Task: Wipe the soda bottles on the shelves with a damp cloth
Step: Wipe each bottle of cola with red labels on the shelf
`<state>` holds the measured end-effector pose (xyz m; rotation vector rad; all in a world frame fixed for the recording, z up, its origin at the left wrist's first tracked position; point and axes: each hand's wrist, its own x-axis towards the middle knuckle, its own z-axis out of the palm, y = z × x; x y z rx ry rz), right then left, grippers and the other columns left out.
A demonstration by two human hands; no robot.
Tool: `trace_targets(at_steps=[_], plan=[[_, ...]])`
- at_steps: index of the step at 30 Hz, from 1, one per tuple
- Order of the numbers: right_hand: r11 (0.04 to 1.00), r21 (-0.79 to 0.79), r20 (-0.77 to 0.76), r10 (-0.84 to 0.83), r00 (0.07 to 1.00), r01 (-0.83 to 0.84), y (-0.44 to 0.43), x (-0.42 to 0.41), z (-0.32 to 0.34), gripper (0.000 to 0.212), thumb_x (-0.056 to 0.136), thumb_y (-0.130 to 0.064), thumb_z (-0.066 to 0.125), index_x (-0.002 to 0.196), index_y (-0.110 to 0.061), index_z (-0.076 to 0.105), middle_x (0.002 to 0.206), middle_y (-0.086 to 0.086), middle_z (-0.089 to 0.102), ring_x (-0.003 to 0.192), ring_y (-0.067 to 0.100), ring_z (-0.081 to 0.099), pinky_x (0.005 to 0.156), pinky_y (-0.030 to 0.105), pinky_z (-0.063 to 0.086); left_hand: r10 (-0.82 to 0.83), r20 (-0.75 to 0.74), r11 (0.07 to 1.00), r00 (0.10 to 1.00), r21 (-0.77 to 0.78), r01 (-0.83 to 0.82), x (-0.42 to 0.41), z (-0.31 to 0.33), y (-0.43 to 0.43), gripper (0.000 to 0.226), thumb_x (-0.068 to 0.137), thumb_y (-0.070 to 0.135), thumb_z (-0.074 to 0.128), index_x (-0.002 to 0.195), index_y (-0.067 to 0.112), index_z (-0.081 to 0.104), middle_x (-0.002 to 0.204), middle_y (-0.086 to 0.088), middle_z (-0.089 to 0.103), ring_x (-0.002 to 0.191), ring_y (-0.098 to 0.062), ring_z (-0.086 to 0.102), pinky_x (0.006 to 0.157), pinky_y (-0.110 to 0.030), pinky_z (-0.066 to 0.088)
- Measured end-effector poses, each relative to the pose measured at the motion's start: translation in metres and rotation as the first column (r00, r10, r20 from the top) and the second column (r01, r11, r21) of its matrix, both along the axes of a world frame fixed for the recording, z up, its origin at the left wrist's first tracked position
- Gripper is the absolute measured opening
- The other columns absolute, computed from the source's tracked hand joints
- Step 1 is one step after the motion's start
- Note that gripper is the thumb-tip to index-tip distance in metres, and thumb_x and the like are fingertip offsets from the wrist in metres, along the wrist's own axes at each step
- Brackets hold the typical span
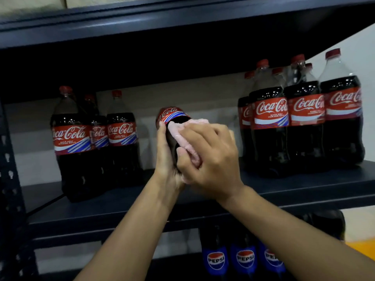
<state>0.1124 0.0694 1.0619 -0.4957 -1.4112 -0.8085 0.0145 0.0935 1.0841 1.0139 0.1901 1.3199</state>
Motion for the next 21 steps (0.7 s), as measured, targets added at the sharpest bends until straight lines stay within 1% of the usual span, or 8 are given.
trace_targets(at_steps=[4, 6, 8, 10, 13, 16, 18, 21], plan=[[0.998, 0.002, -0.104, 0.066, 0.992, -0.066, -0.005, 0.010, 0.031, 0.033, 0.100, -0.034, 0.056, 0.080, -0.017, 0.076, 0.076, -0.003, 0.069, 0.071, 0.025, 0.053, 0.069, 0.049, 0.043, 0.096, 0.021, 0.995, 0.995, -0.024, -0.096, 0.010, 0.002, -0.002, 0.075, 0.100, 0.070, 0.047, 0.071, 0.009, 0.080, 0.090, -0.009, 0.077, 0.086, -0.020, 0.077, 0.089, -0.034, 0.060], [0.996, -0.008, -0.171, 0.092, 0.981, -0.094, -0.012, 0.006, 0.031, 0.031, 0.100, -0.034, 0.057, 0.082, -0.018, 0.076, 0.080, -0.005, 0.071, 0.075, 0.023, 0.055, 0.071, 0.046, 0.044, 0.085, 0.046, 0.994, 0.995, -0.073, -0.082, 0.012, 0.003, -0.003, 0.071, 0.098, 0.070, 0.052, 0.084, 0.007, 0.085, 0.101, -0.009, 0.079, 0.089, -0.022, 0.079, 0.086, -0.036, 0.061], [0.998, -0.025, -0.168, 0.045, 0.985, -0.050, -0.014, -0.001, 0.016, 0.024, 0.096, -0.032, 0.059, 0.099, -0.018, 0.078, 0.103, -0.003, 0.075, 0.094, 0.023, 0.062, 0.082, 0.042, 0.046, 0.115, 0.028, 0.993, 0.993, -0.028, -0.114, 0.012, 0.003, -0.003, 0.070, 0.101, 0.068, 0.047, 0.097, 0.009, 0.085, 0.101, -0.008, 0.079, 0.090, -0.021, 0.078, 0.086, -0.034, 0.060], [1.000, -0.020, -0.181, -0.005, 0.984, 0.001, -0.014, -0.005, 0.000, 0.034, 0.091, -0.034, 0.062, 0.114, -0.014, 0.076, 0.121, 0.000, 0.072, 0.109, 0.026, 0.062, 0.092, 0.043, 0.046, 0.123, -0.011, 0.992, 0.992, -0.021, -0.123, 0.013, 0.003, -0.005, 0.075, 0.103, 0.069, 0.042, 0.079, 0.013, 0.084, 0.081, -0.005, 0.076, 0.074, -0.016, 0.075, 0.083, -0.031, 0.055], [1.000, -0.006, -0.199, 0.008, 0.980, -0.009, -0.014, -0.003, 0.000, 0.033, 0.085, -0.034, 0.065, 0.109, -0.014, 0.076, 0.113, 0.000, 0.071, 0.100, 0.027, 0.061, 0.086, 0.045, 0.045, 0.122, -0.088, 0.992, 0.989, -0.014, -0.124, 0.013, 0.005, -0.013, 0.080, 0.101, 0.074, 0.040, 0.072, 0.011, 0.080, 0.069, -0.006, 0.070, 0.065, -0.016, 0.071, 0.070, -0.026, 0.059], [0.991, -0.056, -0.275, 0.101, 0.956, -0.121, -0.018, 0.001, 0.013, 0.020, 0.085, -0.028, 0.061, 0.095, -0.016, 0.074, 0.092, -0.002, 0.067, 0.083, 0.023, 0.054, 0.076, 0.044, 0.043, 0.118, -0.145, 0.988, 0.982, -0.081, -0.131, 0.007, 0.010, -0.012, 0.081, 0.096, 0.078, 0.045, 0.064, 0.008, 0.070, 0.058, -0.008, 0.059, 0.052, -0.017, 0.061, 0.059, -0.026, 0.051], [0.971, -0.077, -0.352, 0.185, 0.917, -0.225, -0.019, 0.000, 0.017, 0.016, 0.087, -0.025, 0.058, 0.090, -0.019, 0.072, 0.085, -0.005, 0.064, 0.079, 0.020, 0.050, 0.075, 0.040, 0.043, 0.106, -0.178, 0.985, 0.978, -0.112, -0.127, 0.001, 0.010, -0.009, 0.081, 0.089, 0.083, 0.051, 0.068, 0.008, 0.071, 0.070, -0.011, 0.057, 0.061, -0.019, 0.056, 0.062, -0.028, 0.044], [0.933, -0.159, -0.411, 0.234, 0.881, -0.322, -0.023, -0.004, 0.015, 0.014, 0.089, -0.026, 0.055, 0.086, -0.023, 0.068, 0.084, -0.011, 0.063, 0.082, 0.016, 0.050, 0.078, 0.032, 0.043, 0.106, -0.177, 0.985, 0.978, -0.117, -0.128, -0.003, 0.008, -0.010, 0.073, 0.089, 0.078, 0.056, 0.094, 0.009, 0.077, 0.092, -0.012, 0.072, 0.081, -0.023, 0.070, 0.075, -0.034, 0.056]])
